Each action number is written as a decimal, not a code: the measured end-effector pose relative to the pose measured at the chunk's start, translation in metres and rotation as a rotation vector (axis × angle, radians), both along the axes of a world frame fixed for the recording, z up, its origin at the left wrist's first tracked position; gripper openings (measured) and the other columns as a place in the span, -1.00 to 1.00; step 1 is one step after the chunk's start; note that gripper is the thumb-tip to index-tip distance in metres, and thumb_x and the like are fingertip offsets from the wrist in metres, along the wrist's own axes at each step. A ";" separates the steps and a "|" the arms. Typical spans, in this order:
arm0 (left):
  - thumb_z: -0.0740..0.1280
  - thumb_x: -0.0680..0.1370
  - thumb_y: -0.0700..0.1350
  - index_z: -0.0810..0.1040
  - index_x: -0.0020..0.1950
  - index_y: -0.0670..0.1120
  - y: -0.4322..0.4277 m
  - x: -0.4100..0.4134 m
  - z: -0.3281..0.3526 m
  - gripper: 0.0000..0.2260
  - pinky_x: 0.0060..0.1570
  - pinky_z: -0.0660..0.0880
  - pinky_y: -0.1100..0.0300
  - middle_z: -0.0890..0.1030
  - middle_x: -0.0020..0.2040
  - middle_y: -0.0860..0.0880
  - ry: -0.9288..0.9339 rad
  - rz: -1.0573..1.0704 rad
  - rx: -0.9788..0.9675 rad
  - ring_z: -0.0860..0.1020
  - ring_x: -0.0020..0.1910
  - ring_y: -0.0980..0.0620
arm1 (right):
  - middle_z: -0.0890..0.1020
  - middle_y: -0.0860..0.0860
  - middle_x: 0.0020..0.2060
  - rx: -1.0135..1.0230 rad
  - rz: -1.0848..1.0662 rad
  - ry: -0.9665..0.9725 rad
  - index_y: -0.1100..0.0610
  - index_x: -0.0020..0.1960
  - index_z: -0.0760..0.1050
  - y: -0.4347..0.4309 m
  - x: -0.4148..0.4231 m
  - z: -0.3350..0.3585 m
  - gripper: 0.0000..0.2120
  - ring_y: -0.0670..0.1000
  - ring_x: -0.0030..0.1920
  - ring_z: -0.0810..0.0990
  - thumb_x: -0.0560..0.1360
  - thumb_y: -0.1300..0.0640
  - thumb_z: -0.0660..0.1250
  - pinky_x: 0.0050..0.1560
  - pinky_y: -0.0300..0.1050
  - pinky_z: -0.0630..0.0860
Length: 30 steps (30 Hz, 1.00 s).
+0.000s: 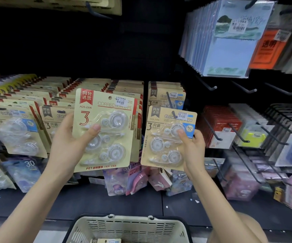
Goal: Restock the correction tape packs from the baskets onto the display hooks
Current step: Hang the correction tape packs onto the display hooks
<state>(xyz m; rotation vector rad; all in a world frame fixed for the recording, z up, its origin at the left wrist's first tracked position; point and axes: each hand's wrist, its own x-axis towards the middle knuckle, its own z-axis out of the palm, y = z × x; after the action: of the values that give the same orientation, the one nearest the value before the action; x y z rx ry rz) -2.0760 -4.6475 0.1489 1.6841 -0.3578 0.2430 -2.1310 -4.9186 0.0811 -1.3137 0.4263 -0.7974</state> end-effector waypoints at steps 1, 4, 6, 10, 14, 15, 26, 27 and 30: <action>0.44 0.39 0.07 0.53 0.13 0.21 0.000 0.002 0.000 -0.68 0.21 0.51 -0.12 0.66 0.12 0.12 0.000 0.002 0.000 0.61 0.14 0.08 | 0.65 -0.05 -0.01 0.016 0.018 -0.002 0.10 0.05 0.49 -0.002 0.007 -0.001 -0.87 -0.12 -0.01 0.63 0.54 0.14 0.40 0.03 -0.18 0.51; 0.45 0.44 0.02 0.54 0.22 0.11 0.001 0.007 -0.001 -0.64 0.21 0.51 -0.10 0.65 0.14 0.11 0.000 0.004 0.004 0.60 0.16 0.07 | 0.65 -0.06 0.02 0.040 0.059 0.000 0.09 0.12 0.48 -0.007 0.031 -0.003 -0.84 -0.18 -0.01 0.64 0.56 0.11 0.36 0.03 -0.21 0.53; 0.44 0.41 0.06 0.54 0.24 0.10 0.000 0.009 0.000 -0.60 0.17 0.52 -0.01 0.66 0.14 0.12 0.000 0.005 0.001 0.60 0.15 0.09 | 0.65 -0.10 0.01 0.053 0.063 -0.001 0.11 0.18 0.47 -0.014 0.049 -0.002 -0.81 -0.27 -0.07 0.63 0.59 0.11 0.33 -0.05 -0.30 0.53; 0.48 0.39 0.10 0.55 0.18 0.14 -0.001 0.012 0.002 -0.62 0.16 0.52 0.02 0.66 0.12 0.14 0.005 0.009 0.003 0.61 0.14 0.11 | 0.61 -0.11 0.07 0.053 0.042 0.017 0.07 0.25 0.45 -0.031 0.084 0.000 -0.76 -0.17 0.05 0.59 0.60 0.07 0.32 -0.02 -0.30 0.51; 0.53 0.39 0.14 0.54 0.18 0.20 -0.002 0.017 0.005 -0.61 0.06 0.53 0.05 0.65 0.13 0.15 0.007 -0.003 0.001 0.61 0.16 0.08 | 0.54 -0.22 -0.02 -0.035 -0.027 0.061 0.03 0.21 0.39 -0.047 0.114 -0.004 -0.80 -0.24 -0.03 0.52 0.61 0.06 0.30 0.09 -0.17 0.45; 0.52 0.39 0.11 0.53 0.15 0.22 -0.004 0.017 0.006 -0.64 0.00 0.52 0.11 0.66 0.11 0.17 0.005 -0.002 -0.006 0.61 0.15 0.10 | 0.53 -0.24 -0.02 -0.054 -0.036 0.077 0.00 0.21 0.39 -0.050 0.119 -0.006 -0.79 -0.24 -0.02 0.52 0.60 0.04 0.30 0.15 -0.12 0.45; 0.43 0.38 0.09 0.53 0.14 0.20 -0.022 0.005 0.013 -0.66 0.12 0.54 -0.06 0.65 0.15 0.10 -0.012 -0.046 -0.024 0.60 0.16 0.05 | 0.52 0.03 0.24 -0.303 -0.105 0.398 0.07 0.51 0.22 -0.024 0.061 -0.015 -0.46 0.01 0.13 0.53 0.62 -0.14 0.20 0.15 0.01 0.44; 0.44 0.38 0.08 0.54 0.15 0.18 -0.023 0.003 0.012 -0.65 0.13 0.55 -0.09 0.65 0.14 0.10 -0.010 -0.058 -0.029 0.61 0.16 0.05 | 0.54 0.02 0.22 -0.278 -0.095 0.365 0.06 0.46 0.28 -0.017 0.050 -0.015 -0.52 -0.04 0.07 0.54 0.62 -0.14 0.19 0.16 0.03 0.46; 0.54 0.38 0.07 0.54 0.14 0.19 -0.028 -0.002 0.008 -0.63 0.15 0.54 -0.05 0.67 0.11 0.11 0.003 -0.101 -0.033 0.63 0.12 0.09 | 0.65 -0.01 -0.06 -0.237 0.015 0.150 0.05 0.06 0.51 0.006 0.014 -0.003 -0.78 -0.08 -0.09 0.61 0.62 -0.08 0.20 0.05 -0.04 0.56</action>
<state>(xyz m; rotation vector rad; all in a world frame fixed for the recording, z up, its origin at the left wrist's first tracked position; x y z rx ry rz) -2.0784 -4.6755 0.1574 1.6284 -0.4329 0.1704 -2.1167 -4.9130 0.0777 -1.6030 0.4496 -0.7559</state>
